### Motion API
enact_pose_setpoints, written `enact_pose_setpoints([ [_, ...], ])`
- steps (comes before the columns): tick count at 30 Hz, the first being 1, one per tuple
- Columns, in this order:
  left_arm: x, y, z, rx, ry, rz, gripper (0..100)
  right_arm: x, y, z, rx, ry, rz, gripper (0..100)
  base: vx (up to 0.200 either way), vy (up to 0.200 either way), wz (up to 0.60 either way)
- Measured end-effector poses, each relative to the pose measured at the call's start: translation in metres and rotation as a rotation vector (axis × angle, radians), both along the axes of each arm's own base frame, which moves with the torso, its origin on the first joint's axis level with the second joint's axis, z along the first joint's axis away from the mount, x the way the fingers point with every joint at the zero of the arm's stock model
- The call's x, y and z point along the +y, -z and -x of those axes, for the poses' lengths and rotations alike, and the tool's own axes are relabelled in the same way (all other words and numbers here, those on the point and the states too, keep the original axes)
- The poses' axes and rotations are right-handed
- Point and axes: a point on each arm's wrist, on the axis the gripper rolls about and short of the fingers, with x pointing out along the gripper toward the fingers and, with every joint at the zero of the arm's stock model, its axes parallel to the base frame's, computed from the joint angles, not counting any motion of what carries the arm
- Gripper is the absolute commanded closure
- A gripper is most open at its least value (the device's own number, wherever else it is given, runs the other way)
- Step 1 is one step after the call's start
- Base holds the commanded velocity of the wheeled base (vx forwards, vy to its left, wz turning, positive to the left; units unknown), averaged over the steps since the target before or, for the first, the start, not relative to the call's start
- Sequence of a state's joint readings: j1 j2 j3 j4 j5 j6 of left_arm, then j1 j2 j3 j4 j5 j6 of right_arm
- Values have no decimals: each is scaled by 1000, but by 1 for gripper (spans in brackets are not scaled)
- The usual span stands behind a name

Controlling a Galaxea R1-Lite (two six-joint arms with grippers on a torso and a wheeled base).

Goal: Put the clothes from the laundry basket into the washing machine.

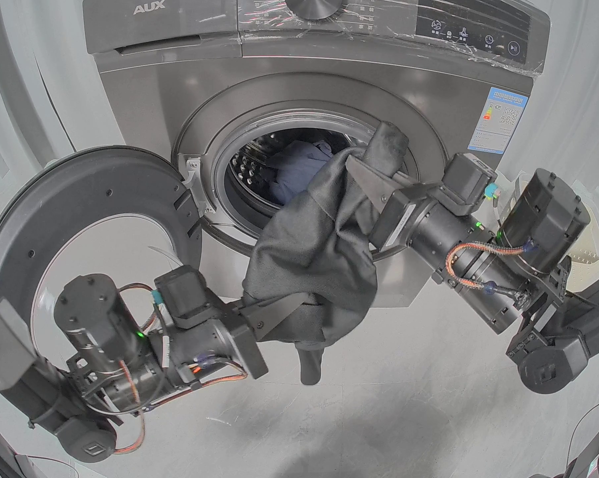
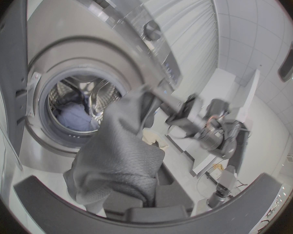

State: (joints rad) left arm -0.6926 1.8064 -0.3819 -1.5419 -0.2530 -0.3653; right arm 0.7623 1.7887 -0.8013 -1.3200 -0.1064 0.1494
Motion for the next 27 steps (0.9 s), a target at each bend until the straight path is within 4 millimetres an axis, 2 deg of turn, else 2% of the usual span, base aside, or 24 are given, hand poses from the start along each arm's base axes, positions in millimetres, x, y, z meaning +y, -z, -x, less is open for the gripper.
enact_pose_setpoints([
  [5,14,-23,15,-68,35,49,100,-10,26,1,79,22,73,0,0,0,0],
  [13,19,-45,17,-107,34,132,100,-26,72,17,217,25,208,0,0,0,0],
  [18,21,-53,15,-102,28,178,100,-32,83,21,251,26,242,0,0,0,0],
  [27,23,-55,13,-105,21,184,100,-36,88,23,268,29,260,0,0,0,0],
])
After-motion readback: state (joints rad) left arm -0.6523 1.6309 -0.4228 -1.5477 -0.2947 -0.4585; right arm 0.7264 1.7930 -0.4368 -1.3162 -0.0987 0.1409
